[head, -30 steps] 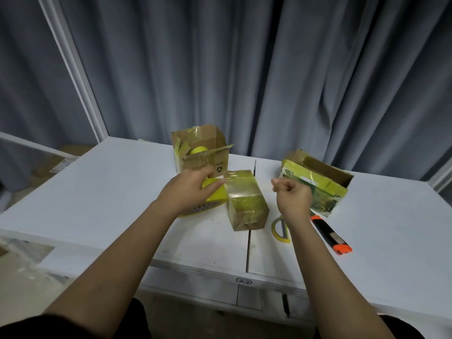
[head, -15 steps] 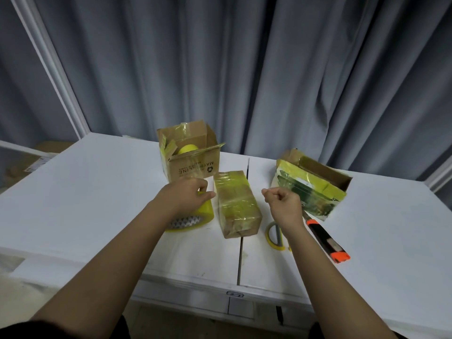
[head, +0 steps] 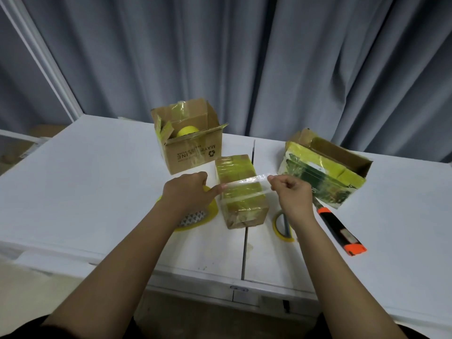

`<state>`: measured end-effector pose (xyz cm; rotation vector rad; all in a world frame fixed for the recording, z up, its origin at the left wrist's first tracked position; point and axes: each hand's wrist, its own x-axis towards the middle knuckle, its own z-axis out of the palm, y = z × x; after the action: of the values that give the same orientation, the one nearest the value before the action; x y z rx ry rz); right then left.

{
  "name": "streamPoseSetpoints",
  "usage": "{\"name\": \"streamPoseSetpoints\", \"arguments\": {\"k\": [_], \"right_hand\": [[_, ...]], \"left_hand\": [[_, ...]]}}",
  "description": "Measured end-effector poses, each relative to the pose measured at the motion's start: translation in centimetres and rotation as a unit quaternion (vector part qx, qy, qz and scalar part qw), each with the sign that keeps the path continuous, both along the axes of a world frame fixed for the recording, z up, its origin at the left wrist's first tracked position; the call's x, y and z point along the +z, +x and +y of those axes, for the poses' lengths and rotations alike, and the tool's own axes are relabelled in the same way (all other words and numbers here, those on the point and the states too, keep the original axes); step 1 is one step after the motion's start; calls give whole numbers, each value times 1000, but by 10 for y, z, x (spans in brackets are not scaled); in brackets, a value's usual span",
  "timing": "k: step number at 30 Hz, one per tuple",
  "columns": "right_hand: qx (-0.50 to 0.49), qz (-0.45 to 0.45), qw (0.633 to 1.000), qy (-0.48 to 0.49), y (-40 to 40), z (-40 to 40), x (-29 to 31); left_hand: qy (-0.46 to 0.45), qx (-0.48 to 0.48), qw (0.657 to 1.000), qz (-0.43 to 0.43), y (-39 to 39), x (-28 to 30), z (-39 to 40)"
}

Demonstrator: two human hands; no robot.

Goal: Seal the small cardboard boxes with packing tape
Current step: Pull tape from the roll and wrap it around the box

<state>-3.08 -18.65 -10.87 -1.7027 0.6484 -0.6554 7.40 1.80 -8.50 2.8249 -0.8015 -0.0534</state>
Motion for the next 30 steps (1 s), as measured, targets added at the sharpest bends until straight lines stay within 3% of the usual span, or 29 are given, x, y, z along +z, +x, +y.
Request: {"name": "streamPoseSetpoints", "arguments": {"k": [26,28,30], "right_hand": [[-34,88,993,70,5,-9,-29],[-12,115,993,38,6,-8,-29],[-5,211,975,-73,7,-12,-24]], "left_hand": [[85,48,994,57,19,-3,-30],[87,47,994,56,19,-3,-31],[87,45,994,56,19,-2,-32]]}}
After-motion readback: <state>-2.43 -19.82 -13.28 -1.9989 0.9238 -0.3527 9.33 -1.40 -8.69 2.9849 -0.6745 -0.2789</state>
